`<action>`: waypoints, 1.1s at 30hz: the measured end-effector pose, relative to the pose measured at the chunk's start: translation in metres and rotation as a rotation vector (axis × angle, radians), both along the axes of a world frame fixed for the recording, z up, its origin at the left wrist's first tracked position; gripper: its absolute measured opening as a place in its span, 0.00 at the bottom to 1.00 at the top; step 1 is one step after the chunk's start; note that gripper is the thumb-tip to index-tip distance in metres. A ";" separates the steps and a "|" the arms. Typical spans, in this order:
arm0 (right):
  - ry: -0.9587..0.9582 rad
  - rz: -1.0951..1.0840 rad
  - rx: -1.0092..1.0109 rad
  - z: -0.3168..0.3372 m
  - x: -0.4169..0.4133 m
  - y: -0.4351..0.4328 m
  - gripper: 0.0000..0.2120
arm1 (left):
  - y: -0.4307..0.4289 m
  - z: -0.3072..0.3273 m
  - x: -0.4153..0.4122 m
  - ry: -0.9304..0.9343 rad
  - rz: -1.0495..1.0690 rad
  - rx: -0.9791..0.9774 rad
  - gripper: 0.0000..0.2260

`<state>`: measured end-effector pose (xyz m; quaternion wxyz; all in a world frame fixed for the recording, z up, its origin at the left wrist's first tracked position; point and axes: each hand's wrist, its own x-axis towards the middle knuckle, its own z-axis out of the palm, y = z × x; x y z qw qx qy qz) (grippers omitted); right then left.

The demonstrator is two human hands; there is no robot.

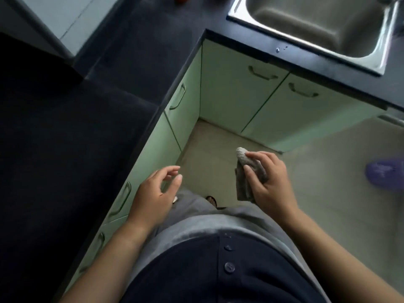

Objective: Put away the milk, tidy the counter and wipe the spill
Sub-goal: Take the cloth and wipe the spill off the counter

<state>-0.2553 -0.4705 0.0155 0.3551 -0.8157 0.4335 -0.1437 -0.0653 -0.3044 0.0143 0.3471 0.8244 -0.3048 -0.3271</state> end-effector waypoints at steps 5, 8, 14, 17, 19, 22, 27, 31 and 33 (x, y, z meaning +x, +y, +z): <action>0.004 0.018 0.013 0.001 0.038 -0.045 0.14 | -0.040 -0.001 0.037 -0.009 0.039 0.017 0.10; -0.001 0.095 -0.008 0.002 0.080 -0.077 0.14 | -0.069 -0.005 0.067 -0.013 0.081 -0.001 0.09; -0.020 0.257 -0.075 0.023 0.181 -0.141 0.12 | -0.123 -0.001 0.140 -0.081 0.162 -0.021 0.12; -0.029 0.396 -0.113 0.030 0.236 -0.165 0.13 | -0.135 0.000 0.177 -0.153 0.213 0.002 0.12; -0.023 0.477 -0.126 0.031 0.273 -0.175 0.13 | -0.136 -0.003 0.197 -0.172 0.269 0.033 0.11; -0.010 0.566 -0.124 0.031 0.316 -0.181 0.13 | -0.131 -0.013 0.222 -0.182 0.325 0.111 0.11; 0.040 0.811 -0.109 0.024 0.381 -0.182 0.16 | -0.118 -0.028 0.240 -0.288 0.416 0.287 0.16; 0.069 1.036 -0.117 0.011 0.425 -0.175 0.17 | -0.125 -0.037 0.229 -0.329 0.454 0.505 0.23; 0.087 1.103 -0.119 0.003 0.444 -0.171 0.17 | -0.129 -0.043 0.223 -0.294 0.447 0.594 0.26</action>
